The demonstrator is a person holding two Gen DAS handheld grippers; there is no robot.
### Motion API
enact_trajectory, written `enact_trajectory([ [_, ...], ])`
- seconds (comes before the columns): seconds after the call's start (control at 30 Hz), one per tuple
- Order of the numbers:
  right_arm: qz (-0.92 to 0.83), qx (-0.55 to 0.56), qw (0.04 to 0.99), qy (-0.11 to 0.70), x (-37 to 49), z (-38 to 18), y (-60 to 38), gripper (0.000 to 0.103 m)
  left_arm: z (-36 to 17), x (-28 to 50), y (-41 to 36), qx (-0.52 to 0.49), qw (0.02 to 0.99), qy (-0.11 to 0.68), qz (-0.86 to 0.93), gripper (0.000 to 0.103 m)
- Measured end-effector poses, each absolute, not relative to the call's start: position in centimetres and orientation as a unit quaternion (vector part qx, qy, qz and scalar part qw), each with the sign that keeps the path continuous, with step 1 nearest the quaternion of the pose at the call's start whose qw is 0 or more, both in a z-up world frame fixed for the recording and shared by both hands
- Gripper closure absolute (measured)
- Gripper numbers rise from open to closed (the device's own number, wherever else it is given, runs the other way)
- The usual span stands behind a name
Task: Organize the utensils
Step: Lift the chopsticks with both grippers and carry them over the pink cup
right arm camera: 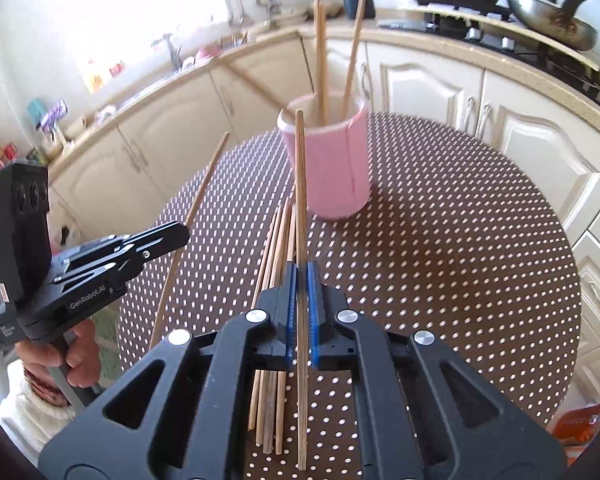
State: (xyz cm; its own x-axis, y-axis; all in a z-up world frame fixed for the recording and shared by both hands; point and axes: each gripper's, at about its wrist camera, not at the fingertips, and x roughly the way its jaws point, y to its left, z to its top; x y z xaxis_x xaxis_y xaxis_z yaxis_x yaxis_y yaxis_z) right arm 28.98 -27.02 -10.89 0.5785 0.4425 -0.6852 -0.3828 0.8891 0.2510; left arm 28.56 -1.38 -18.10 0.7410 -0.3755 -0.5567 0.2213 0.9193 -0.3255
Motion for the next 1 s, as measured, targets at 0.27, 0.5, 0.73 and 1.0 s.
enact_trajectory([
  [0.27,0.227,0.079,0.909,0.34,30.6,-9.3,-29.0,0.097,-14.9,29.6,-2.0,-0.137,0.95,0.228,-0.163,0.097],
  [0.5,0.233,0.104,0.919,0.299,33.3,-6.9,-29.8,0.097,-11.7,32.2,-2.6,-0.14,0.965,0.156,-0.161,0.097],
  [0.73,0.236,0.113,0.927,0.267,36.9,-3.7,-29.5,0.097,-8.8,35.9,-3.6,-0.124,0.976,0.101,-0.15,0.097],
  [1.0,0.238,0.108,0.939,0.223,40.2,0.6,-29.6,0.097,-7.5,40.4,-4.6,-0.132,0.978,0.068,-0.144,0.097],
])
